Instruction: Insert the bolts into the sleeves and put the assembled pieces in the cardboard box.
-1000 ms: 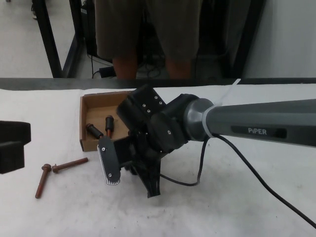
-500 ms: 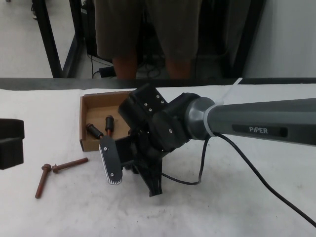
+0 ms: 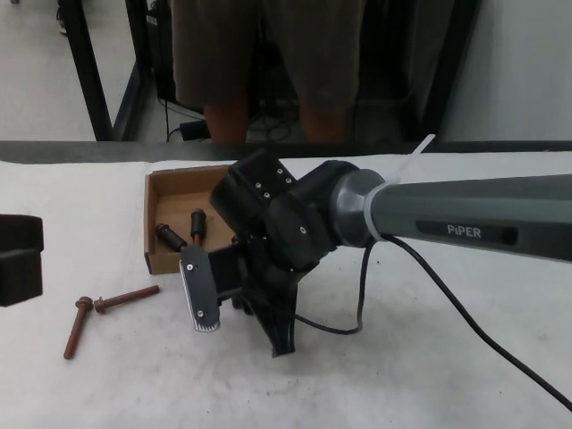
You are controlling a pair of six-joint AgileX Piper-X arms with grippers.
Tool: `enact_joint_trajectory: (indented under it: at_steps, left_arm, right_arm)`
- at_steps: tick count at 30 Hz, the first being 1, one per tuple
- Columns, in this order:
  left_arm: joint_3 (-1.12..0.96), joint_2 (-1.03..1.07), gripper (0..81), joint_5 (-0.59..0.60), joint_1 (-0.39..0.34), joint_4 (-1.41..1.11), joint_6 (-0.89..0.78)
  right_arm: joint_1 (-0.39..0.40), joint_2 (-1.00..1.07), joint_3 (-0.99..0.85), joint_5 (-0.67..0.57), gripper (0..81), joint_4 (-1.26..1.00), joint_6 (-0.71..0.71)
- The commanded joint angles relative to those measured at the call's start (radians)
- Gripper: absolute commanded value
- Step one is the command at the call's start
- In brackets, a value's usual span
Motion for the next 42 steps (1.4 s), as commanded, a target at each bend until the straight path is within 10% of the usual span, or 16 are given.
enact_joint_trajectory:
  at_steps: [1, 16, 29, 42]
  left_arm:
    - [0.002, -0.007, 0.8, -0.016, -0.003, -0.005, 0.008]
    - [0.002, 0.196, 0.1, -0.016, -0.003, -0.012, 0.053]
    - [0.002, 0.596, 32.3, -0.232, 0.002, -0.217, 0.146]
    - [-0.001, 0.862, 33.6, -0.247, 0.126, -0.227, 0.146]
  right_arm:
    - [0.018, -0.032, -0.008, -0.010, 0.3, 0.047, 0.133]
    - [0.021, -0.393, 0.103, -0.145, 0.3, 0.292, 0.473]
    - [0.021, -0.805, 0.319, -0.145, 0.3, 0.363, 0.604]
    - [0.021, -0.957, 0.387, -0.145, 0.3, 0.406, 0.626]
